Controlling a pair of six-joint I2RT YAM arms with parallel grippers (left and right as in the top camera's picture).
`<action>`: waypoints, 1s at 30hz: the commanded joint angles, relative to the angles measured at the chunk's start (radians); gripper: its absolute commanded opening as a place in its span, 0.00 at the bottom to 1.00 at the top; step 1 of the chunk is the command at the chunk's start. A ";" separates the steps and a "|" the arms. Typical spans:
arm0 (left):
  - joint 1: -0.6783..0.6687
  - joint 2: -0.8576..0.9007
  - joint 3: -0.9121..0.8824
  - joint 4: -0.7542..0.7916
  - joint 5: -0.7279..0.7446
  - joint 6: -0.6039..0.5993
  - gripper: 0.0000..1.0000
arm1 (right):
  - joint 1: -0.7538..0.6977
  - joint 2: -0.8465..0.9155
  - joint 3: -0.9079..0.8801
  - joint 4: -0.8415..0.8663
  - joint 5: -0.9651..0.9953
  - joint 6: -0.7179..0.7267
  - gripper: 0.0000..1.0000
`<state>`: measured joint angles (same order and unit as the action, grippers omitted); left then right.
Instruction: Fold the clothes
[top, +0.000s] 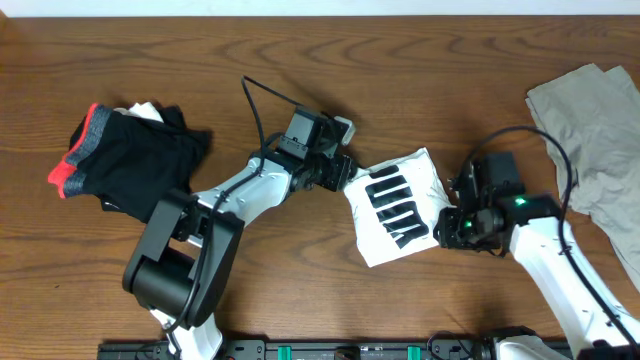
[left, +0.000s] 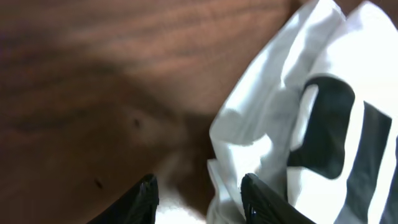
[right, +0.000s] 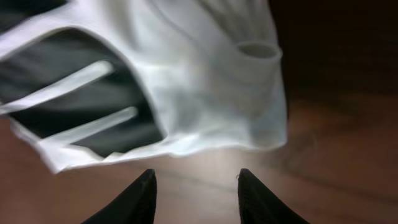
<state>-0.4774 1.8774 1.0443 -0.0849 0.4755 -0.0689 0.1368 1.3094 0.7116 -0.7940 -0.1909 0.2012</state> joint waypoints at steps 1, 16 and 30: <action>-0.013 0.006 0.009 -0.050 0.045 0.023 0.46 | -0.005 0.007 -0.052 0.074 0.082 0.044 0.41; -0.068 0.006 0.007 -0.526 0.045 0.035 0.28 | -0.005 0.124 -0.129 0.423 0.143 0.019 0.51; -0.035 -0.085 0.015 -0.670 -0.106 0.038 0.08 | -0.006 0.143 -0.082 0.600 0.142 -0.097 0.59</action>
<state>-0.5365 1.8652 1.0542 -0.7555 0.4702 -0.0441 0.1368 1.4651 0.5941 -0.1791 -0.0551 0.1364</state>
